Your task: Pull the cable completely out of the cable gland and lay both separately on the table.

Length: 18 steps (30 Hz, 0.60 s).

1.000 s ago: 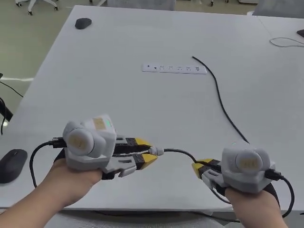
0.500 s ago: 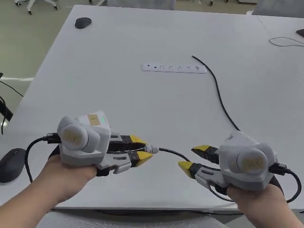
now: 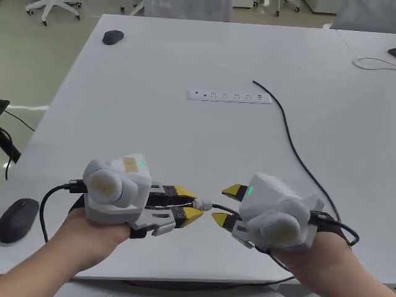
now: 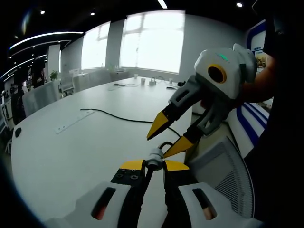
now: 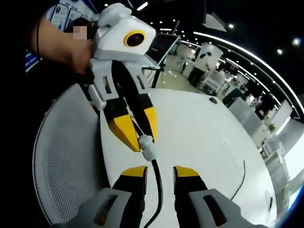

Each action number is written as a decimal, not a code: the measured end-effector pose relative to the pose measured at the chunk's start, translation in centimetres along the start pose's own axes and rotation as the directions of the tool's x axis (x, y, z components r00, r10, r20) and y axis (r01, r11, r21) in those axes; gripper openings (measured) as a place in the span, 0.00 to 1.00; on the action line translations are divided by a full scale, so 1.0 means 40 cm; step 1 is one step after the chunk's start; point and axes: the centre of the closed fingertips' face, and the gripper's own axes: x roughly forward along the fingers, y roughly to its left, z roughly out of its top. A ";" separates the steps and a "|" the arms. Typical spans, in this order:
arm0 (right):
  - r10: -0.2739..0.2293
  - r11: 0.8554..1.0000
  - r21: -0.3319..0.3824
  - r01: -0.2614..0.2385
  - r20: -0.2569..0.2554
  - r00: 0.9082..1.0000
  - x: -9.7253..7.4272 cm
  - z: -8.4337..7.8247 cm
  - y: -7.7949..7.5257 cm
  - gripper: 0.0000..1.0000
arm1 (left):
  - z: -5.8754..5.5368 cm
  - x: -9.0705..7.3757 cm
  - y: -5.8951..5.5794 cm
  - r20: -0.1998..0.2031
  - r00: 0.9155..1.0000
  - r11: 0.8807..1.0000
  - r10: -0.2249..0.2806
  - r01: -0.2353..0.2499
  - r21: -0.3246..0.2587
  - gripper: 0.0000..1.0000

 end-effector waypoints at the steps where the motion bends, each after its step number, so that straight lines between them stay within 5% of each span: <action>1: 0.001 1.000 -0.003 -0.001 0.001 1.000 0.001 0.001 0.002 0.15 | 0.000 0.000 -0.001 -0.002 1.000 1.000 -0.001 0.001 0.000 0.15; 18: 0.045 0.997 -0.060 -0.045 -0.004 0.999 0.008 -0.008 0.027 0.00 | -0.012 0.014 -0.012 -0.025 1.000 1.000 -0.011 0.011 0.000 0.15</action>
